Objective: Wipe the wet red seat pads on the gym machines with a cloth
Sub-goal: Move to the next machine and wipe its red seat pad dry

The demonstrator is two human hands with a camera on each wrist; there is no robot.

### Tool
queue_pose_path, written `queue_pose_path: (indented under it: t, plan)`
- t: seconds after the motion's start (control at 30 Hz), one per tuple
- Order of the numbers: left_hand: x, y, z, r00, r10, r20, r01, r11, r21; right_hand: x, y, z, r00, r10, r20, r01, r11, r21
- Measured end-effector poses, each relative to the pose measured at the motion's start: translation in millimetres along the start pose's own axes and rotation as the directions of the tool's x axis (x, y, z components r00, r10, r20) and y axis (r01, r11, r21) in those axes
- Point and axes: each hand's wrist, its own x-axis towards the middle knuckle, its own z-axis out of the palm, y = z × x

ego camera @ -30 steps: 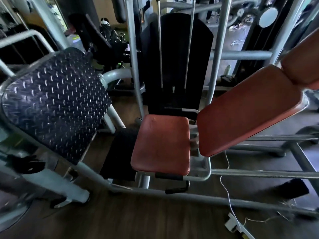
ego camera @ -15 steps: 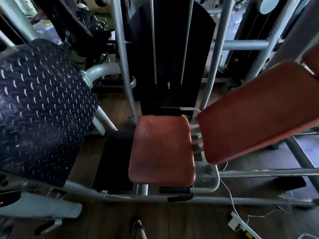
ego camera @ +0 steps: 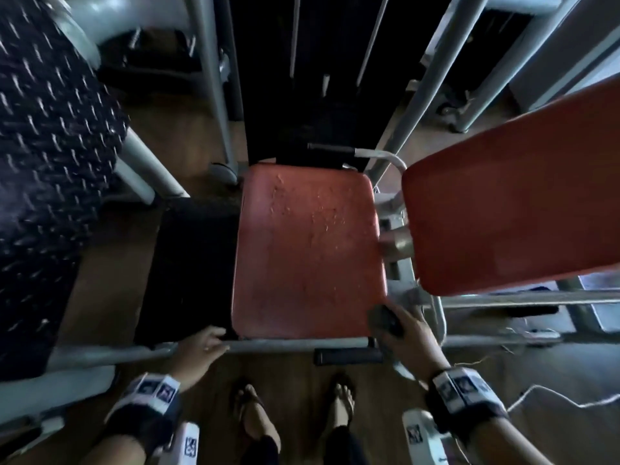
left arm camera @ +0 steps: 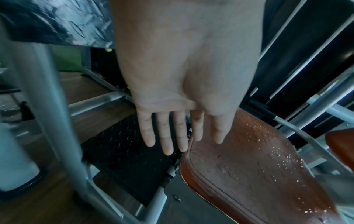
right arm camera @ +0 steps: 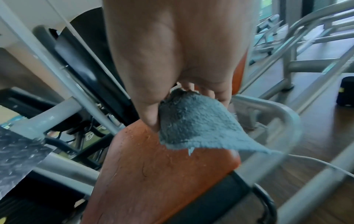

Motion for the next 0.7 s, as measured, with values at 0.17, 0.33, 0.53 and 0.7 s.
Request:
queue_pose_path:
  t: [0.17,0.33,0.53,0.7]
  plan:
    - [47,16,7,0.997,0.001,-0.075,0.011,0.986,0.165,91,-28,34,0.993,-0.11,-0.038,0.108,0.993,-0.039]
    - [90,-1,31,0.993,0.038,-0.111,-0.015,0.979,0.205,156,-35,63,0.978,-0.206,0.007,0.205,0.968,-0.144]
    - [88,8,59,0.985,0.024,-0.168,0.007,0.983,0.185,165,-26,91,0.96,-0.221,0.17,0.272,0.877,-0.397]
    - [85,5,60,0.98,0.078,-0.182,-0.048,0.985,0.166,157,-17,93,0.935,-0.258,0.243,0.343,0.832,-0.436]
